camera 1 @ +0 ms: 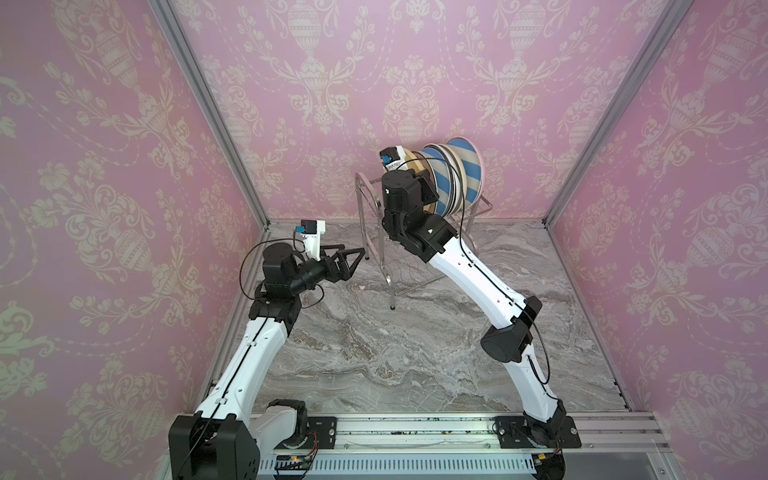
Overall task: Load the plates into the dish rack
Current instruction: 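Lower the yellow plate into the rack slot in front of the sunburst plate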
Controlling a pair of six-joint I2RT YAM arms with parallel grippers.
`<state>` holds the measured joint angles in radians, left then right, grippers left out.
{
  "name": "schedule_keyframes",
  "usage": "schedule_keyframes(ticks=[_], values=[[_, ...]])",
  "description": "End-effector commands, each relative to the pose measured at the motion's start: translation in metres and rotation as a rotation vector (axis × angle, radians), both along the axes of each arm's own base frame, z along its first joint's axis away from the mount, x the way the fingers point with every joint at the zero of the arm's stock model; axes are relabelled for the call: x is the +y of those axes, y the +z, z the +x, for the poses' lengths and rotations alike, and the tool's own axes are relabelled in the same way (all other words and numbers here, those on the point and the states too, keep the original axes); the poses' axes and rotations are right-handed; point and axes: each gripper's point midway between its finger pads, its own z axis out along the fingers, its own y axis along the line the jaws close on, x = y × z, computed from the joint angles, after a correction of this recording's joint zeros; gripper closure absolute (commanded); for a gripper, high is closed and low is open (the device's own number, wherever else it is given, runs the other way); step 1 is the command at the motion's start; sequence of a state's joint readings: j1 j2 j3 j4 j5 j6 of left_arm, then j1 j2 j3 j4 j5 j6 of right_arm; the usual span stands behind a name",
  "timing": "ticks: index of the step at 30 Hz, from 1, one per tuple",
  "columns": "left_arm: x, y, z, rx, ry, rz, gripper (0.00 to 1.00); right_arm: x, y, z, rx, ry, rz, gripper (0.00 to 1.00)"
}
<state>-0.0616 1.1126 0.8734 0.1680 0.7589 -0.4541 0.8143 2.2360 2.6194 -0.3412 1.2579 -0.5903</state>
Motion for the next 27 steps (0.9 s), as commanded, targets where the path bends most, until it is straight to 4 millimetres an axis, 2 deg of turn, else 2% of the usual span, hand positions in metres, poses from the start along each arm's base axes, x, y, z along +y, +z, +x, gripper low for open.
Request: schedule_keyframes(ticks=[1,4,14,17,21,24,27], values=[[-0.002,0.001,-0.003,-0.012,-0.03,-0.004,0.01,0.006,-0.008,0.0,0.0,0.0,0.026,0.94],[-0.002,0.0,-0.003,-0.01,-0.029,-0.005,0.01,0.006,-0.008,-0.001,0.003,0.012,0.039,0.78],[-0.001,0.002,-0.003,-0.013,-0.021,-0.007,0.01,0.009,0.001,-0.009,-0.002,0.055,0.073,0.77],[0.0,0.001,-0.003,-0.011,-0.017,-0.005,0.01,0.009,0.004,-0.011,-0.007,0.07,0.085,0.7],[0.001,-0.001,-0.001,-0.003,-0.005,0.006,0.01,0.008,0.01,-0.015,-0.009,0.076,0.087,0.68],[0.005,-0.005,0.002,0.013,0.019,0.032,0.01,0.003,0.014,-0.019,-0.005,0.072,0.084,0.51],[0.007,-0.007,0.004,0.025,0.029,0.043,0.01,0.0,0.017,-0.023,-0.003,0.08,0.094,0.46]])
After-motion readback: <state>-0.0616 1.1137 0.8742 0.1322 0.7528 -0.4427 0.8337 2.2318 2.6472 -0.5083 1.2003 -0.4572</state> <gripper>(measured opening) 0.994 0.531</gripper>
